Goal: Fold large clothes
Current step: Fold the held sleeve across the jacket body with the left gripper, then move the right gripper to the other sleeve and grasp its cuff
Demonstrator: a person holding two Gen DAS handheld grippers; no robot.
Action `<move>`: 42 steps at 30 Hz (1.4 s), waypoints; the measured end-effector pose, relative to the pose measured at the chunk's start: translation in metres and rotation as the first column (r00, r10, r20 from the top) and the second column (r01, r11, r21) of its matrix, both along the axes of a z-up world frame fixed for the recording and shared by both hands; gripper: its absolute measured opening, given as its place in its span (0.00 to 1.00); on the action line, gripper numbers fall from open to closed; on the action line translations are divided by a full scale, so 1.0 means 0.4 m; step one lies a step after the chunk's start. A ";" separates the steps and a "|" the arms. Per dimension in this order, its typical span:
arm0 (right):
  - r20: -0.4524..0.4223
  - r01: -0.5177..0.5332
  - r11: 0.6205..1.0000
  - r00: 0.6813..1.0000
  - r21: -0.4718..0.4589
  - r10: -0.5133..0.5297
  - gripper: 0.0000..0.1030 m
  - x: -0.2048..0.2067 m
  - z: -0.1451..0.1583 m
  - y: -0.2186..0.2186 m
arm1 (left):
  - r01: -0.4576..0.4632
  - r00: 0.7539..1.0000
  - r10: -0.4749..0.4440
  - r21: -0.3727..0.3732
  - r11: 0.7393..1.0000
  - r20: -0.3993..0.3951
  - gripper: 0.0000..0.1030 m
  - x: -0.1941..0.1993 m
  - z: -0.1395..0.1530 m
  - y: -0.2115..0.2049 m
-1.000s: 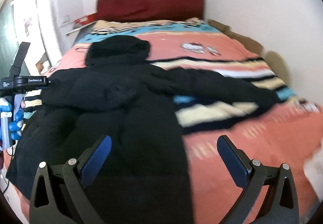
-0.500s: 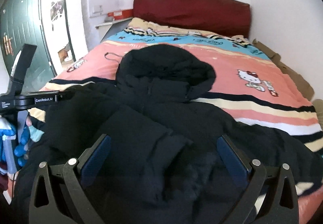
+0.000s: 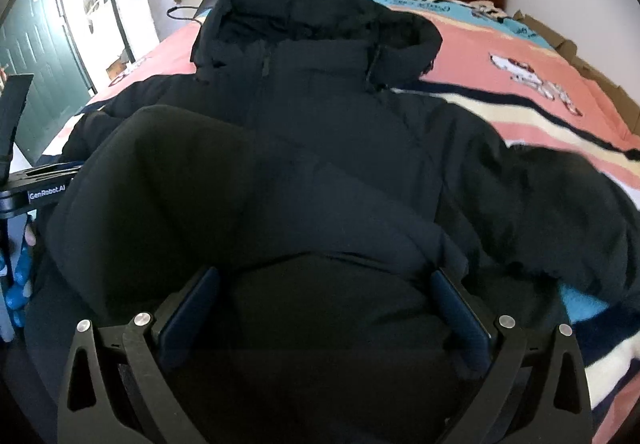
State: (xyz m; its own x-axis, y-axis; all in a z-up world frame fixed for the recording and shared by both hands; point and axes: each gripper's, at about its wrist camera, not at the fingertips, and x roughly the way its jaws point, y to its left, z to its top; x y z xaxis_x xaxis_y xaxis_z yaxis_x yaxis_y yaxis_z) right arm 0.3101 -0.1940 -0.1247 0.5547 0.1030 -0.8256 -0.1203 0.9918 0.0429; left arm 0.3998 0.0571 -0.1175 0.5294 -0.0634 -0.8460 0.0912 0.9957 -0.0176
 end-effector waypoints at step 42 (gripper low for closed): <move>0.064 0.804 0.576 0.573 0.145 -0.817 0.98 -0.253 0.179 -1.071 | -0.063 0.997 0.068 -0.123 0.990 0.029 0.45 -0.319 0.123 -0.158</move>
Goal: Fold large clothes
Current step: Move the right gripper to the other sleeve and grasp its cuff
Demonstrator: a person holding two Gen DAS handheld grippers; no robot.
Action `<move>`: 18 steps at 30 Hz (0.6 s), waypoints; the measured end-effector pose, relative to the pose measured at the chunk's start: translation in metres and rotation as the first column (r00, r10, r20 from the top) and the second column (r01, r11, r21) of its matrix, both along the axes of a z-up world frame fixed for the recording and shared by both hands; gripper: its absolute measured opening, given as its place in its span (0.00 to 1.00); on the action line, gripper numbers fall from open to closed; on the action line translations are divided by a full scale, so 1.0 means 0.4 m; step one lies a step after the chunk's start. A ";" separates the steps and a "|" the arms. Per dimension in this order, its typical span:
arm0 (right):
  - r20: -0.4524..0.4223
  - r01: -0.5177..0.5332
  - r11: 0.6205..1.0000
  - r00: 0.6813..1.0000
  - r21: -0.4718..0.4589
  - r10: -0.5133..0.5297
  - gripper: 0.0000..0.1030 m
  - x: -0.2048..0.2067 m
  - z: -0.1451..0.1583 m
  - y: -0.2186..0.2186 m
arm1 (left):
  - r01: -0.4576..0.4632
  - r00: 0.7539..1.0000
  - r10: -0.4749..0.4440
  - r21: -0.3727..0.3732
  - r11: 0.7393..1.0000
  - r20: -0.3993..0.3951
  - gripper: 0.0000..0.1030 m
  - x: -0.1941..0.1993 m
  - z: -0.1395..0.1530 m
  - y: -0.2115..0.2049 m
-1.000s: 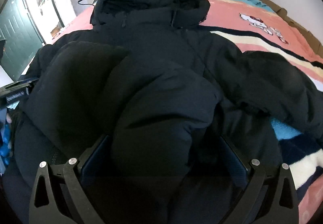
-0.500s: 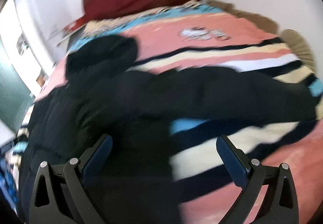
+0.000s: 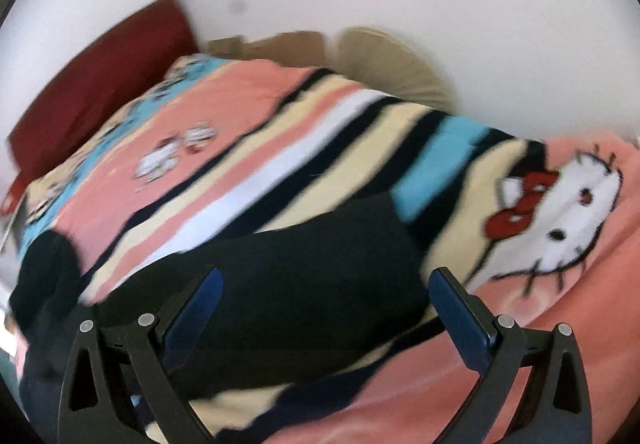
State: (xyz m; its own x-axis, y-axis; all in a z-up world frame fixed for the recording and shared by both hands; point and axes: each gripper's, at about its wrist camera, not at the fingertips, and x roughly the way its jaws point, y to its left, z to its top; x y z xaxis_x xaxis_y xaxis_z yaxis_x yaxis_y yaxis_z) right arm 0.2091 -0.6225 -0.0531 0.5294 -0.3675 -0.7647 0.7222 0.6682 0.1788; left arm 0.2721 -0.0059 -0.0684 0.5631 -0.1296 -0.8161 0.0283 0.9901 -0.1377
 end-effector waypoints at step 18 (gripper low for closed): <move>0.022 -0.067 0.966 0.998 0.251 0.063 0.26 0.049 -0.155 -0.094 | -0.004 1.000 0.004 0.002 1.000 -0.023 0.45 -0.002 -0.017 -0.013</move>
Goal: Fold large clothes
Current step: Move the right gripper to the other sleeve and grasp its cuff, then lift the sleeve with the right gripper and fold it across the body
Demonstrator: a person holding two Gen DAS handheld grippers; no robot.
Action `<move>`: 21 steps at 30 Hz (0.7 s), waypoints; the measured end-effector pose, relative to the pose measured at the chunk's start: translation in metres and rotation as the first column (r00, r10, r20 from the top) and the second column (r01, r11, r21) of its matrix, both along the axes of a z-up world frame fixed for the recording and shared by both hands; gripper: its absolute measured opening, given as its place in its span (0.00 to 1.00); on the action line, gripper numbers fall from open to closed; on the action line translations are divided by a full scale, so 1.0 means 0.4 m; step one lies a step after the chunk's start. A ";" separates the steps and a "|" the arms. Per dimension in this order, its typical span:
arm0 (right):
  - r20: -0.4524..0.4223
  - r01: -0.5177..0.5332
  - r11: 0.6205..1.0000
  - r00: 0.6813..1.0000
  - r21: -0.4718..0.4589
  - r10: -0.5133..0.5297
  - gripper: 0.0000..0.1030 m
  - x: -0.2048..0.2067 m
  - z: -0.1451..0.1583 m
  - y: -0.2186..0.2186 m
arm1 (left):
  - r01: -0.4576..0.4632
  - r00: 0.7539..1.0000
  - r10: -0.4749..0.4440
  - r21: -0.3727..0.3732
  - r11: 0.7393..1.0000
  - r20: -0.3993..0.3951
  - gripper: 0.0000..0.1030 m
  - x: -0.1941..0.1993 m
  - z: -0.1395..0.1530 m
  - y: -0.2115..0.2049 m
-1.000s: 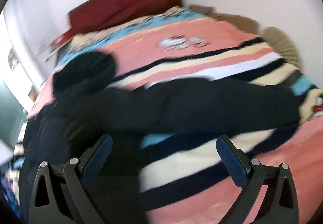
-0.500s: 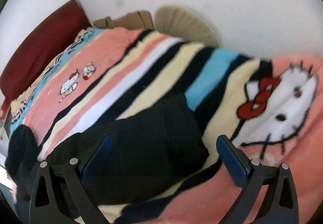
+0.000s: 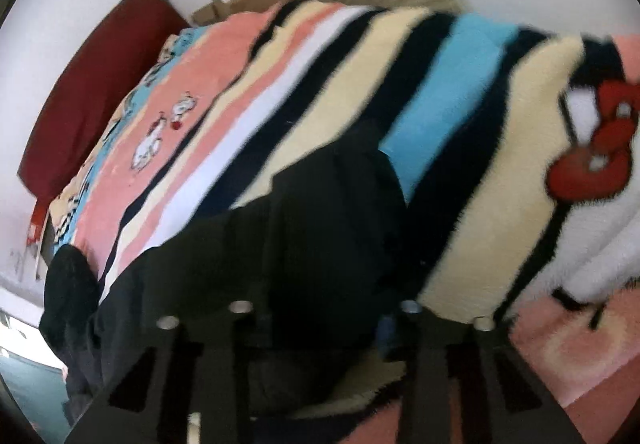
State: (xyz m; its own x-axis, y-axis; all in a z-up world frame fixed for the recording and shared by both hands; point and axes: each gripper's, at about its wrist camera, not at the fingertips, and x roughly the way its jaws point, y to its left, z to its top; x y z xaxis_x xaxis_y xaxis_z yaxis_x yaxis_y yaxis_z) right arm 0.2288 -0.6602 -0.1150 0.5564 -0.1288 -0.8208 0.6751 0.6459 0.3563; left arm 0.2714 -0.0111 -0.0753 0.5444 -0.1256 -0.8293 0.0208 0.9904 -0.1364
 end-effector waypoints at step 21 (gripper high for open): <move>0.220 -0.197 0.934 0.938 -0.299 0.269 0.19 0.032 0.378 0.336 | -0.011 0.995 0.023 -0.119 0.993 0.093 0.45 -0.091 0.080 0.120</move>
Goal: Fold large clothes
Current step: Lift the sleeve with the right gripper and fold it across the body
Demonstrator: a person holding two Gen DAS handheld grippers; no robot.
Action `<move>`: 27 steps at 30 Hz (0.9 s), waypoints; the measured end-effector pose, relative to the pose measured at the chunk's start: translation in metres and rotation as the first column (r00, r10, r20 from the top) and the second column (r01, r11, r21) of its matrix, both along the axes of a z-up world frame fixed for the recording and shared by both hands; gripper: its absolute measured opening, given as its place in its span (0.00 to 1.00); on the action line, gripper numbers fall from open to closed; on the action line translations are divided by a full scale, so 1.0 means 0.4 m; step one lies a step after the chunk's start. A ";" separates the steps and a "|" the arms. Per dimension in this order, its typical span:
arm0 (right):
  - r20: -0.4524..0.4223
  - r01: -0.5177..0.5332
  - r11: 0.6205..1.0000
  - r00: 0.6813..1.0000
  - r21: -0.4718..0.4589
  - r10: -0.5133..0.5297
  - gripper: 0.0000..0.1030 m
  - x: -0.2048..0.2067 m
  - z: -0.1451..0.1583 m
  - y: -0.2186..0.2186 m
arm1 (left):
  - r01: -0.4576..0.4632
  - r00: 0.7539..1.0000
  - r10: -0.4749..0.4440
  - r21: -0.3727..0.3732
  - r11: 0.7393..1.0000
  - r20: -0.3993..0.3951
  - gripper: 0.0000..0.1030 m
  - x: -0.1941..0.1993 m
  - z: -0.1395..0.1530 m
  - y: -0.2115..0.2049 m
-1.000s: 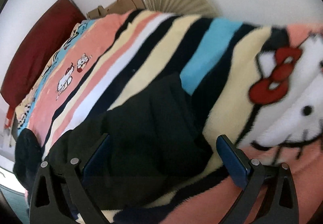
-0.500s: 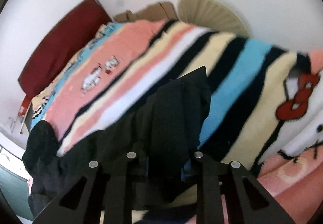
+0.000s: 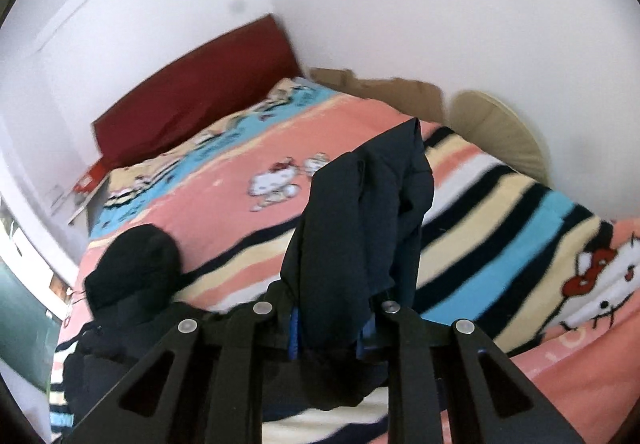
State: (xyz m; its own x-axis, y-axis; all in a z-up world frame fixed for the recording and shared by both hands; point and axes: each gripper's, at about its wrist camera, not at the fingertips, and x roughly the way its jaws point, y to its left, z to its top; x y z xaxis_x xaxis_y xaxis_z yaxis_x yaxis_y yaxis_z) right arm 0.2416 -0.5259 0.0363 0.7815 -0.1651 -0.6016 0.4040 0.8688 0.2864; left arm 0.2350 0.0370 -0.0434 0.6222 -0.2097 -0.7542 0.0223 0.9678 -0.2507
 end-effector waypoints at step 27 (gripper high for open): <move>-0.055 -0.550 0.817 0.834 -0.171 0.549 0.17 0.092 0.073 0.903 | -0.137 0.988 0.143 -0.095 0.986 0.062 0.45 -0.128 -0.026 0.272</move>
State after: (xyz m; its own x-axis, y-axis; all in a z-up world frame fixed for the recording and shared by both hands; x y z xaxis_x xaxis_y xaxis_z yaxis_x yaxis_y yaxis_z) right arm 0.2785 -0.1647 0.0655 0.7720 0.1904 -0.6065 -0.1551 0.9817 0.1108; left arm 0.1839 0.1459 -0.0539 0.6999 -0.1818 -0.6907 -0.0919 0.9361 -0.3395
